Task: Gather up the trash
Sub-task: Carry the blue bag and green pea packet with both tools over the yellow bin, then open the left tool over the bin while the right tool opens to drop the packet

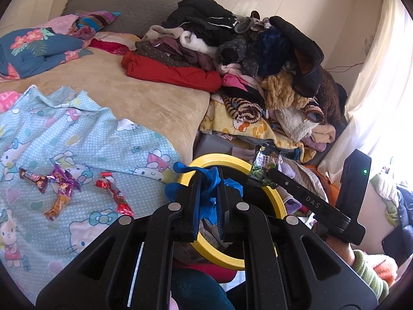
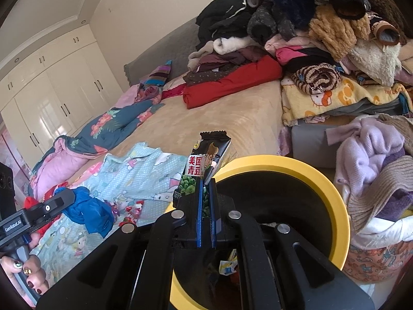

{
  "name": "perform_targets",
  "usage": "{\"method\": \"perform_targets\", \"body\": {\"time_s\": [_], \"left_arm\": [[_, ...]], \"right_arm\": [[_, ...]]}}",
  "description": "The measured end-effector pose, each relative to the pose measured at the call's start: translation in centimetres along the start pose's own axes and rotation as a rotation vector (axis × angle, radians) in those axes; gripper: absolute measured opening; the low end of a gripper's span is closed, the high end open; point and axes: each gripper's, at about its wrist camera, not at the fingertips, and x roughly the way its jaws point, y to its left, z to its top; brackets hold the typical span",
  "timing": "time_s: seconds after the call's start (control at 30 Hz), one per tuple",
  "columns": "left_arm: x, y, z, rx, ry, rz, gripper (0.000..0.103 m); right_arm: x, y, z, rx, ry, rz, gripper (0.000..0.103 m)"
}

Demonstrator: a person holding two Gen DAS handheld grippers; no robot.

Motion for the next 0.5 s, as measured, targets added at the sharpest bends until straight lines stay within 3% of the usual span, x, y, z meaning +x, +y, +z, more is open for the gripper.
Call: {"method": "perform_targets", "body": {"time_s": [0.5], "left_arm": [[2.9, -1.7, -1.1, 0.039, 0.071, -0.019, 0.006]], "right_arm": [[0.8, -2.9, -0.5, 0.052, 0.033, -0.044, 0.005]]}}
